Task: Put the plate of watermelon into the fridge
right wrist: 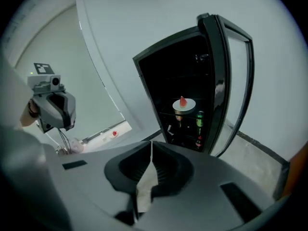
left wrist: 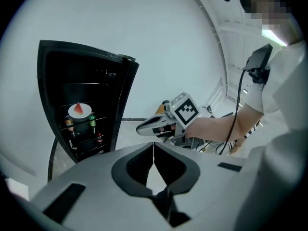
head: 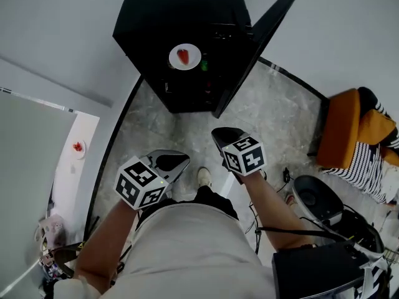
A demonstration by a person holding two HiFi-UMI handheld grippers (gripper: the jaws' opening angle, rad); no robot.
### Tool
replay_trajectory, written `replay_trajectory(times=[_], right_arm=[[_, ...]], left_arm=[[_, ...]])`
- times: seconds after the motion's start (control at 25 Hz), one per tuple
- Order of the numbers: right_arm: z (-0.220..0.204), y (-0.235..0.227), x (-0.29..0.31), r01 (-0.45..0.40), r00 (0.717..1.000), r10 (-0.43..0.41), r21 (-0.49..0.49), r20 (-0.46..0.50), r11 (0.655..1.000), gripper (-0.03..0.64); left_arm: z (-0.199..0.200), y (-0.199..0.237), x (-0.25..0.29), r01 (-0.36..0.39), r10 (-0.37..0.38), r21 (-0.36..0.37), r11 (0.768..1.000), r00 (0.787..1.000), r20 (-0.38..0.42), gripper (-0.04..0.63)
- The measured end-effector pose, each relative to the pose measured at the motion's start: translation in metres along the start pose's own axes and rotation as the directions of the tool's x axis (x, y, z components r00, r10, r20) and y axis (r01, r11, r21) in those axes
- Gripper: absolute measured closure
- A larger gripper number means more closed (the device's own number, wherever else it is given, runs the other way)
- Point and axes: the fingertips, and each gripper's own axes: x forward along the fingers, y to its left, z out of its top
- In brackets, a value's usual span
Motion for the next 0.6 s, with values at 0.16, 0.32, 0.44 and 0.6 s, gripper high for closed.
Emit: replay_trajectory(times=[0.16,0.32,0.44,0.6], right_arm=[[-0.009,0.039,-0.022,0.002,1.0,-0.002,-0.011,0.029,1.0,0.598],[-0.01,0.079,-0.035,0.014,0.999,-0.012,-0.061,0.045,0.998,0.601],[-0.008,0.118,-0.037,0.009,0.999,-0.004,-0.12,0.043,0.993,0.601],[-0.003,0.16,-0.035,0.001,0.999,0.007,-0.179,0.046,0.984,0.601]], left_arm=[[-0.012,-0.01,-0.025,0.005,-0.006,0.035,0.999,1.0,0.027,0.583],[-0.025,-0.01,-0.058,-0.002,-0.001,0.042,0.999,0.998,0.065,0.583],[-0.042,-0.008,-0.087,-0.009,0.006,0.026,1.0,0.996,0.09,0.582],[-0.059,0.0,-0.116,-0.014,0.013,0.01,1.0,0.993,0.113,0.582]])
